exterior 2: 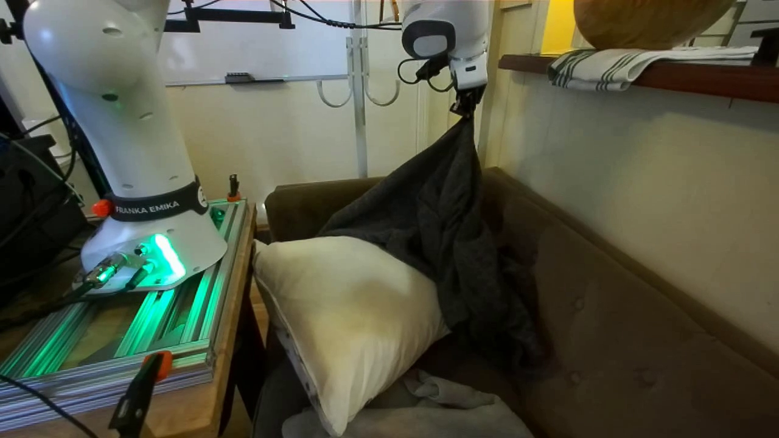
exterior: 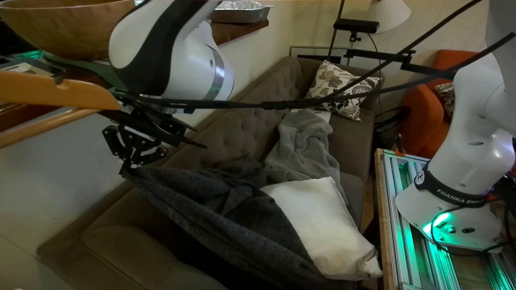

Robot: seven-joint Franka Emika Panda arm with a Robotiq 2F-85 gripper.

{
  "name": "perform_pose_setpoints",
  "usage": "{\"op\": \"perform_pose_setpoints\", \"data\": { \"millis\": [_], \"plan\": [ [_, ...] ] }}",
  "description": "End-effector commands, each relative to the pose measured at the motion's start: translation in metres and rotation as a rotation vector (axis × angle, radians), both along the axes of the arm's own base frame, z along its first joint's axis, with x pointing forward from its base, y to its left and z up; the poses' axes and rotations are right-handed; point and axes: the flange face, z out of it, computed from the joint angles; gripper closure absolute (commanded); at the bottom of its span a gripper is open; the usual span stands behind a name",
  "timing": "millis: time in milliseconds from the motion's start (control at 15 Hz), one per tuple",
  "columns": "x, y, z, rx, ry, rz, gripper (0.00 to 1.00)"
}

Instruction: Shift the pillow to the right

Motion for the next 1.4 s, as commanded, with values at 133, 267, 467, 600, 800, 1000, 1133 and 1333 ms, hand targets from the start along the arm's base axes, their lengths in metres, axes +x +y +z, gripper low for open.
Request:
{"op": "perform_pose_setpoints", "data": {
  "millis": [133,267,467,600,800,1000,1133,1333],
  "plan": [
    [0.035,0.014,0.002,0.008,-0.13,-0.061,0.99],
    [0.044,0.021,-0.001,0.016,-0.158,-0.058,0.99],
    [0.054,0.035,-0.007,0.027,-0.17,-0.03,0.99],
    [0.059,0.042,-0.016,0.021,-0.172,-0.003,0.99],
    [0.065,0.049,-0.029,0.029,-0.169,0.017,0.99],
    [0.065,0.059,-0.037,0.06,-0.134,0.065,0.73],
    [0.056,0.057,-0.026,0.092,-0.077,0.094,0.66],
    [0.034,0.033,-0.027,0.069,0.052,0.076,0.46]
  ]
}}
